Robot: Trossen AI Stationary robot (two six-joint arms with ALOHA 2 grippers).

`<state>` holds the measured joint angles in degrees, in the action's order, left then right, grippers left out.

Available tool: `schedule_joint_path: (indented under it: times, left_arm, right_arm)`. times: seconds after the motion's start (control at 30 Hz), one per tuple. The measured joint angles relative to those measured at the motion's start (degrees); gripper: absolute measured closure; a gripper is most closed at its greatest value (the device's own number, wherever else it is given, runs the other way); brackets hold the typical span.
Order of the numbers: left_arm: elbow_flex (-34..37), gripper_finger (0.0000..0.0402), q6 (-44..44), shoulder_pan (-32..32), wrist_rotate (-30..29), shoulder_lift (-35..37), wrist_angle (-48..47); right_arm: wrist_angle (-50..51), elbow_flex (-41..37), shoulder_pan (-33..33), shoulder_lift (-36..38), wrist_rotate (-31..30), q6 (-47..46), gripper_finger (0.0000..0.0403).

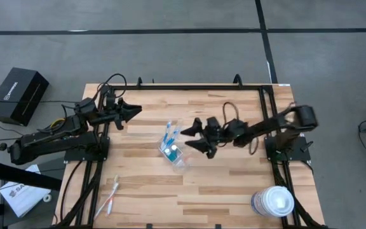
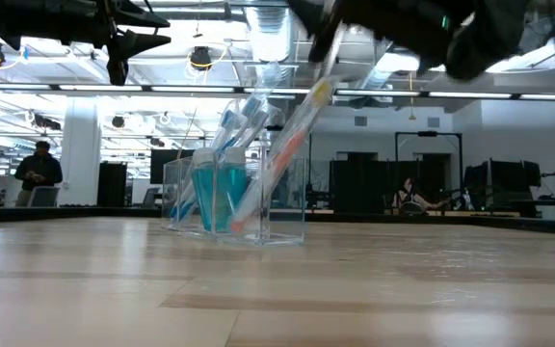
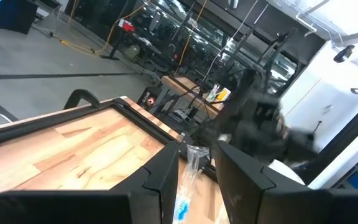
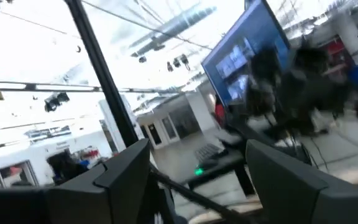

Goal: Pick & Place toothbrushing station
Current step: Put the left orange toothbrush into the transparent organizer

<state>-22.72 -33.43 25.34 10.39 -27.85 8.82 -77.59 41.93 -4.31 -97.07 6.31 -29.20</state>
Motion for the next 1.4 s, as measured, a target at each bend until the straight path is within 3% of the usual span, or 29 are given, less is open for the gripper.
schedule_joint_path:
  times: [0.17, 0.33, 0.57, 0.67, 0.83, 0.97, 1.13, 1.27, 1.4]
  left_arm:
    - [-0.04, 0.0302, -0.79, -0.01, 3.92, -0.93, 0.25]
    - [-0.04, 0.0302, -4.52, -2.17, 9.24, -3.58, -2.16]
    - [0.06, 0.0302, -6.41, -8.20, 15.49, -9.15, -26.42]
    - [-0.27, 0.0302, -10.85, -11.35, 16.10, -9.31, -26.27]
    - [-2.70, 0.0302, -18.74, -17.31, 12.38, -8.88, -30.21]
    - [-3.49, 0.0302, -27.77, -24.68, 9.62, -8.97, -37.21]
    - [-4.96, 0.0302, -41.21, -37.46, 1.45, -8.94, -46.51]
    - [-5.79, 0.0302, -55.80, -48.31, -7.93, -9.60, -46.87]
    - [-6.10, 0.0302, -68.00, -58.63, -10.98, -14.46, -46.86]
  right_arm:
    - [21.23, 3.18, -0.60, 12.84, -1.50, 3.43, 0.0147]
    - [46.67, 12.93, -0.53, 23.12, -1.80, 6.54, 0.0147]
    - [74.71, 34.09, -1.46, 26.67, -3.68, 13.55, 0.0147]
    - [84.41, 41.98, -2.86, 26.16, -6.05, 17.45, 0.0147]
    - [95.03, 49.00, -3.89, 24.14, -6.51, 20.08, 0.0147]
    - [100.17, 50.05, -4.85, 24.00, -5.34, 20.18, 0.0147]
    - [104.70, 50.05, -6.91, 25.15, -4.64, 21.15, 0.0147]
    - [106.95, 50.05, -7.70, 26.77, -4.79, 23.69, 0.0147]
    - [107.71, 50.05, -7.52, 28.17, -4.62, 25.16, 0.0147]
